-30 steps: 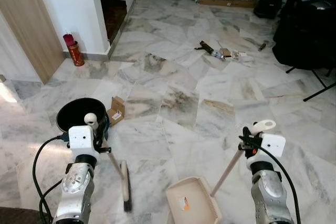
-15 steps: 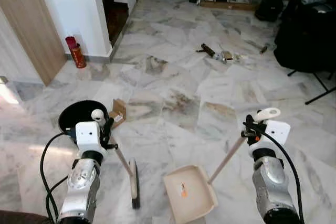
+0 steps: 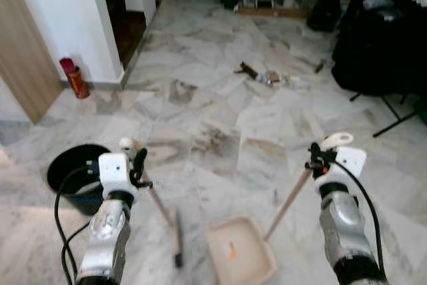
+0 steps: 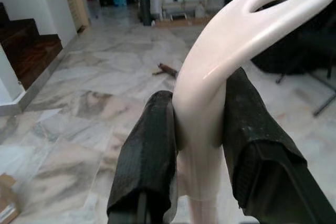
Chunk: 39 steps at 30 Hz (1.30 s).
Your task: Sweep floor
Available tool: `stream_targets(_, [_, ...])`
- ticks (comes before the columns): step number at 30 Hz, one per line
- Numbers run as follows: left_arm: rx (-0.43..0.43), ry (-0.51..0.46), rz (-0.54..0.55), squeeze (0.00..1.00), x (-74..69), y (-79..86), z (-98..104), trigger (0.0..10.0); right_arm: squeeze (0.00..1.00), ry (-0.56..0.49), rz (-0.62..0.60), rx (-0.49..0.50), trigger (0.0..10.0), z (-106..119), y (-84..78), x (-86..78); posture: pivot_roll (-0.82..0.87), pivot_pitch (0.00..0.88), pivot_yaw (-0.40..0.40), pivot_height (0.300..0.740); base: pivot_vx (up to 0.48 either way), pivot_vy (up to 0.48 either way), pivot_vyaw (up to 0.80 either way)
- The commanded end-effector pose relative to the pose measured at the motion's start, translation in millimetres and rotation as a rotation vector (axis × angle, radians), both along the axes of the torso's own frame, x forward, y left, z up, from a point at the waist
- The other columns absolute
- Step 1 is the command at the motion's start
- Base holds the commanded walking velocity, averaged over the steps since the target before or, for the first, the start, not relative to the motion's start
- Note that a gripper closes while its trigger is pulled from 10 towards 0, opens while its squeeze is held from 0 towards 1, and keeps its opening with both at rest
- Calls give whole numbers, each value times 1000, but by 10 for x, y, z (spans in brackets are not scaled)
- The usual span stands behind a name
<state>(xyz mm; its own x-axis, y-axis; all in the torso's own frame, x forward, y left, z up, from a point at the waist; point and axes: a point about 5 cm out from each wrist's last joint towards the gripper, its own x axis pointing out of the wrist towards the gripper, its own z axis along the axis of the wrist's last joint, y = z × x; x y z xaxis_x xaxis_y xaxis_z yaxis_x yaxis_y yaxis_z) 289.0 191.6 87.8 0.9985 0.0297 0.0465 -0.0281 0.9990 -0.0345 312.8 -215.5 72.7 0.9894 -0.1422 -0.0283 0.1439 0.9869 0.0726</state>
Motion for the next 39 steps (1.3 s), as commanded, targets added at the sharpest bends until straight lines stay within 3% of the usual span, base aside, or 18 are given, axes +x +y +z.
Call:
stream_targets(1, [21, -37, 4, 0, 33, 28, 100, 10000, 0, -40, 15, 14, 10000, 99, 52, 73, 42, 0, -70, 740, 364, 0, 0])
stream_targets(11, [10, -36, -9, 0, 29, -21, 93, 10000, 0, -49, 18, 12, 10000, 124, 25, 87, 40, 0, -73, 740, 363, 0, 531])
stream_targets(39, [-23, -55, 10, 0, 48, -40, 158, 10000, 0, -48, 39, 49, 10000, 139, 99, 133, 34, 0, -74, 740, 360, 0, 0])
